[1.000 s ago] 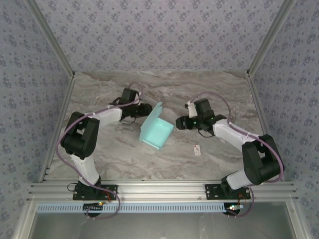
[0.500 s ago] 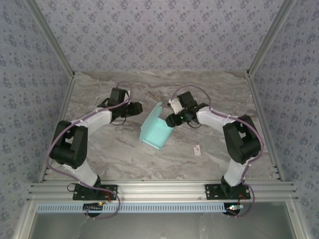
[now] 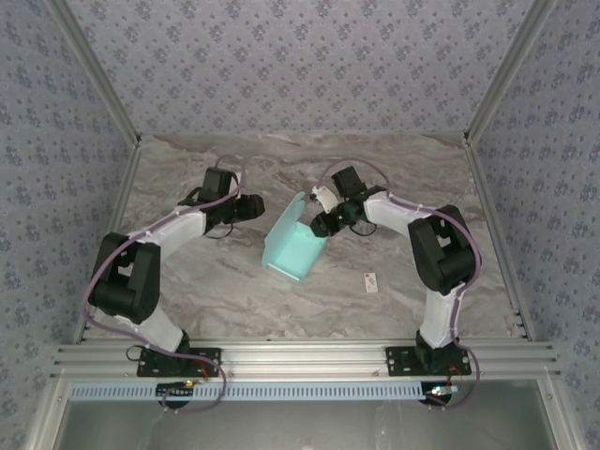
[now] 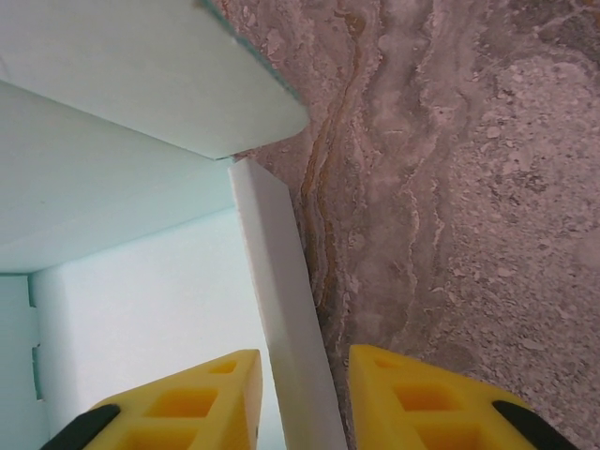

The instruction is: Fold the paper box

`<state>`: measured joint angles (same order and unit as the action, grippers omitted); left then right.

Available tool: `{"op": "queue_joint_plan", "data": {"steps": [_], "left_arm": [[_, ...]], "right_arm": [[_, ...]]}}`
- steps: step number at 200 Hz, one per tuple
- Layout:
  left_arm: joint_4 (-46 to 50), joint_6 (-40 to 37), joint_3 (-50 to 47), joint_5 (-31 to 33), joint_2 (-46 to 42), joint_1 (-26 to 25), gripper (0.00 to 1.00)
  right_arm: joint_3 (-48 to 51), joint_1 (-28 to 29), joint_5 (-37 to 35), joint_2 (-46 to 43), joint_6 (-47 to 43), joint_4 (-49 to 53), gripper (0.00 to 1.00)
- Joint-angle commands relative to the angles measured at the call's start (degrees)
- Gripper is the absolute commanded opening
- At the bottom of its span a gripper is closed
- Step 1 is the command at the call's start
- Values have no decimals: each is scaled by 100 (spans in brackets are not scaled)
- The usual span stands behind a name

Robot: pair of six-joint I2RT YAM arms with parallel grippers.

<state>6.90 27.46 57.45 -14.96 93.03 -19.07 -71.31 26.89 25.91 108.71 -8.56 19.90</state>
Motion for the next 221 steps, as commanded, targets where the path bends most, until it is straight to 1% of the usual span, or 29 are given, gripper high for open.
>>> {"op": "queue_joint_plan", "data": {"steps": [1,27,53,90,136,178,197,221], "left_arm": [[44,-99,-93,53,-174,26,50],[39,-101,-103,46,-180,26,50],[48,-101,-113,42,-183,26,50],[55,-119,-127,38,-207,26,50],[53,-127,-137,25,-198,26,50],[31,-144,-214,40,-207,26,49],[31,-154,-265,63,-239,35,50],[32,-166,-301,68,-268,44,49]], "right_arm": [[-169,-44,264,155,-128,242,29],[-204,-51,295,237,-179,302,25],[-202,-44,283,272,-190,326,19],[-179,6,-56,224,-171,364,16],[33,196,-972,-11,57,302,11],[135,574,-1984,-67,229,357,11],[135,773,-2517,-20,308,427,10],[95,922,-3022,84,513,524,10]]}}
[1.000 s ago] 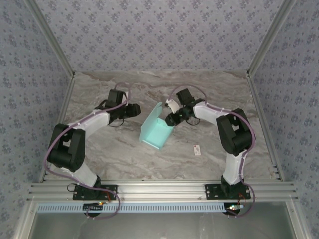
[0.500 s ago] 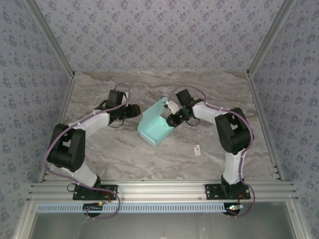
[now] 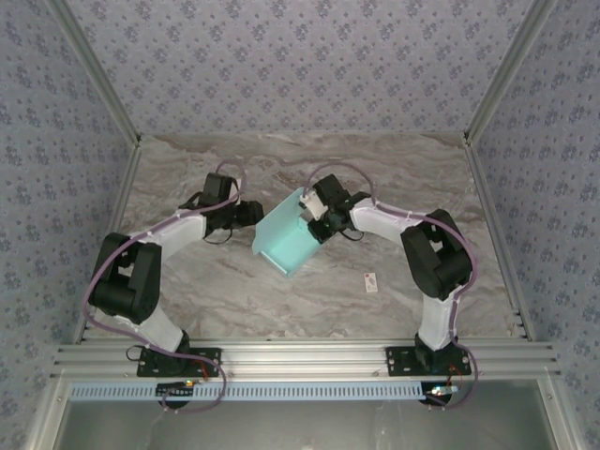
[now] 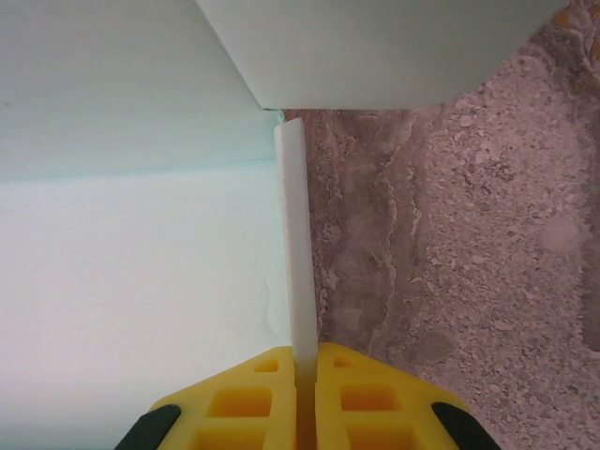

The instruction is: Fold the paper box

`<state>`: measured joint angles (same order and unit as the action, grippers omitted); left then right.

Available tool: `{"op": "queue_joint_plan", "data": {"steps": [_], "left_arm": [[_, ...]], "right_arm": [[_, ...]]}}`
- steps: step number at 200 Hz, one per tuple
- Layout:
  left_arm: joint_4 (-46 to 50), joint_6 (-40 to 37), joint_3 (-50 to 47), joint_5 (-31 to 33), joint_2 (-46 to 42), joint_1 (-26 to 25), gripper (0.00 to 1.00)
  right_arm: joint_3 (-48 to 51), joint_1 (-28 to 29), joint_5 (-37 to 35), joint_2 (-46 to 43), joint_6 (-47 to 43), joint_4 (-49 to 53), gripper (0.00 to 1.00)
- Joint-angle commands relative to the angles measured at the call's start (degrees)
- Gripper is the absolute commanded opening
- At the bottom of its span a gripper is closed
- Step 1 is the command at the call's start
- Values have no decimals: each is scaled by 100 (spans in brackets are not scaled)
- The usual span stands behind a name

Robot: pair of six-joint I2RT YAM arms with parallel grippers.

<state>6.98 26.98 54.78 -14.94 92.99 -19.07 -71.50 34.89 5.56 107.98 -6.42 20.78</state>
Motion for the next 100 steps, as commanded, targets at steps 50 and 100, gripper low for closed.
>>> {"op": "queue_joint_plan", "data": {"steps": [50,100], "left_arm": [[24,-123,-71,62,-273,53,50],[-1,-124,-109,51,-263,61,50]], "right_arm": [[-3,431,-2007,306,416,774,9],[-81,588,-2721,363,579,1052,7]]}}
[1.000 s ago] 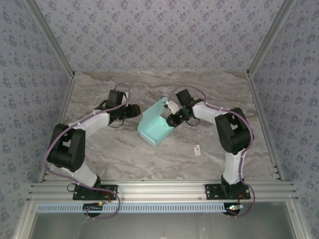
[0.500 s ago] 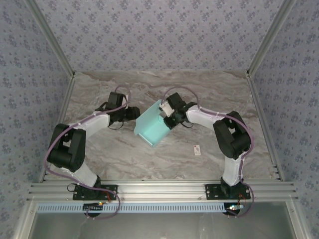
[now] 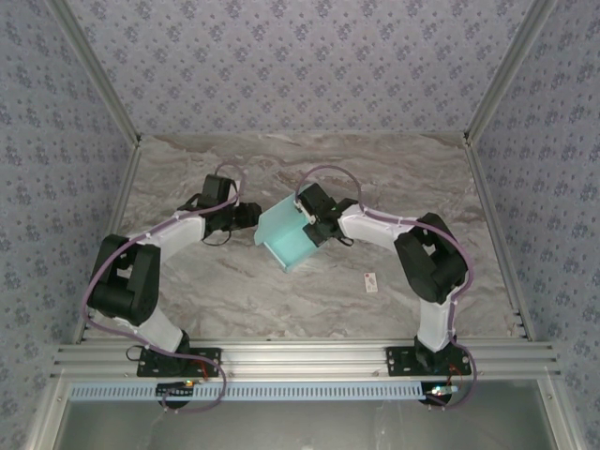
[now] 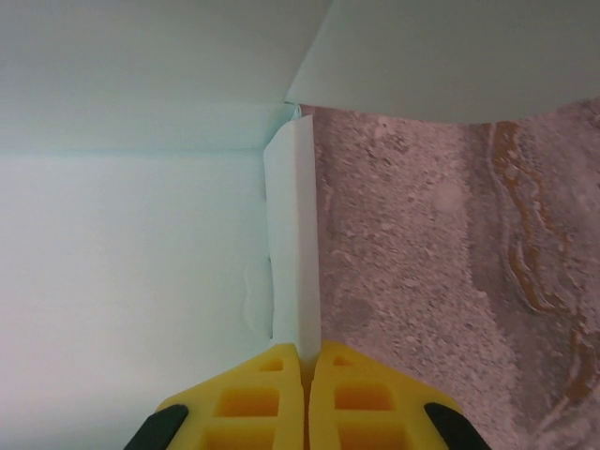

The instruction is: Fold the paper box

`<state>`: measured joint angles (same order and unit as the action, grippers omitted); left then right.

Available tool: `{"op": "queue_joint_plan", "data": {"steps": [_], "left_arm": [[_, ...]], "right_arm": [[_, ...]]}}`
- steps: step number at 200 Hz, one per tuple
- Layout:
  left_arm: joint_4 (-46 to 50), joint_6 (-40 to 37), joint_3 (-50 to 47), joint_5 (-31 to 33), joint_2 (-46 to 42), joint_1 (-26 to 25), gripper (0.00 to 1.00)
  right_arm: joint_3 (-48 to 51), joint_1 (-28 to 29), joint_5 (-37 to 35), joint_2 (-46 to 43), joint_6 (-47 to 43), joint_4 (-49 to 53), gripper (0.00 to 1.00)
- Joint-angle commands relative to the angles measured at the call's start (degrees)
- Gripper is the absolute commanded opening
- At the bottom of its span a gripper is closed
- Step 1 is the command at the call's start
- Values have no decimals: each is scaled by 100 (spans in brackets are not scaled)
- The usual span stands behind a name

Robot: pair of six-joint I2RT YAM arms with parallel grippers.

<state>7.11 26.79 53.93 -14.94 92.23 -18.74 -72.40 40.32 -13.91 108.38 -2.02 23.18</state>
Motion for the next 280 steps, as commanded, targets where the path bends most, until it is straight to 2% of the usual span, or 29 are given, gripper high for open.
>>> {"op": "queue_joint_plan", "data": {"steps": [1,96,168,218,280], "left_arm": [[-16,-104,-23,52,-187,33,50],[-92,-78,-161,57,-170,40,50],[-105,-69,-191,9,-192,37,50],[-114,-95,-199,-51,-179,37,50],[-134,-119,-243,-114,-179,37,50]], "right_arm": [[8,55,-790,329,145,820,7],[-100,196,-2075,466,656,1362,5],[-178,25,-1344,113,1087,1233,9],[-292,38,-1281,3,1193,1312,21],[-286,54,-1145,-348,1325,1312,43]]}}
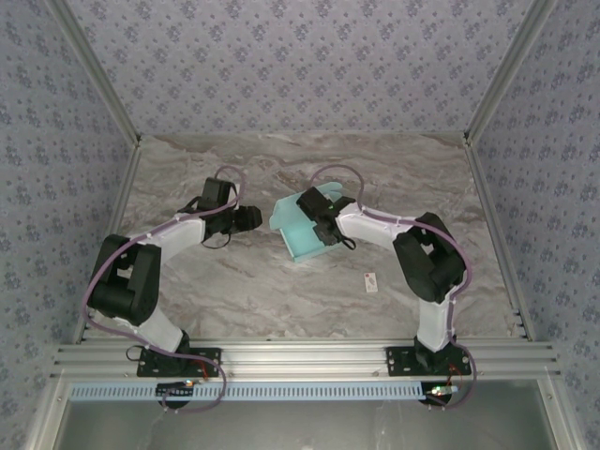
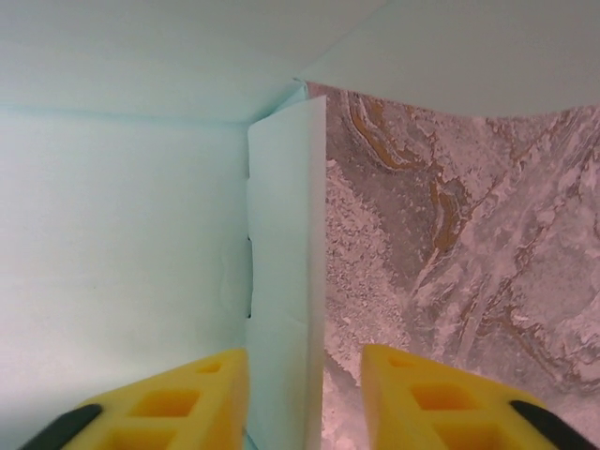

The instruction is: Fold the paper box

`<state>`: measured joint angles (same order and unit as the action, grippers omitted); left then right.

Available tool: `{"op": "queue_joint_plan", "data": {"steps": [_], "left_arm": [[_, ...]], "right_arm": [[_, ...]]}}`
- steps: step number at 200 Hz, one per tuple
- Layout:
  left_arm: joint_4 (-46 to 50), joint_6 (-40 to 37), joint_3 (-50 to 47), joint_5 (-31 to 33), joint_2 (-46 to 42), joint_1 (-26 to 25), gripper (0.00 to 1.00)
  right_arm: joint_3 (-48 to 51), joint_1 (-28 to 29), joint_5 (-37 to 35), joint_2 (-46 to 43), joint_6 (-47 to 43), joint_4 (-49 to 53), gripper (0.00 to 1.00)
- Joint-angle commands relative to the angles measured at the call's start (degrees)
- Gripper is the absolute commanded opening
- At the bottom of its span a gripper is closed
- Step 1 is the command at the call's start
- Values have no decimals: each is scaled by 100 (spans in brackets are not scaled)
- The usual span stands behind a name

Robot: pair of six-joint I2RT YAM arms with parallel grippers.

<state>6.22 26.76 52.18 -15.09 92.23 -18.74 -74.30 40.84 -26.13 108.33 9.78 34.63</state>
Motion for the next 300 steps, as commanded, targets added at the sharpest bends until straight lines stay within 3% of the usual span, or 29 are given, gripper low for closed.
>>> {"op": "queue_joint_plan", "data": {"steps": [1,46,89,138,171,222,300], "left_arm": [[-43,-118,-72,-99,-183,37,50],[-29,-121,-169,31,-311,37,50],[-169,-55,-446,154,-746,46,51],[-728,54,-1145,-455,-1664,20,55],[-928,59,-1539,-640,-2279,-83,64],[-877,-4,-1561,-437,-2492,-138,65],[-798,-84,-1520,-403,-2438,-160,65]], "right_arm": [[-95,6,79,-350,146,167,44],[263,19,449,-1004,350,29,51],[1181,-5,917,-2174,706,167,61],[2126,-367,1596,-2963,1261,512,65],[2557,-640,2159,-3029,1588,619,67],[2891,-721,2517,-2765,1825,664,69],[2903,-826,2126,-2313,1644,589,61]]}}
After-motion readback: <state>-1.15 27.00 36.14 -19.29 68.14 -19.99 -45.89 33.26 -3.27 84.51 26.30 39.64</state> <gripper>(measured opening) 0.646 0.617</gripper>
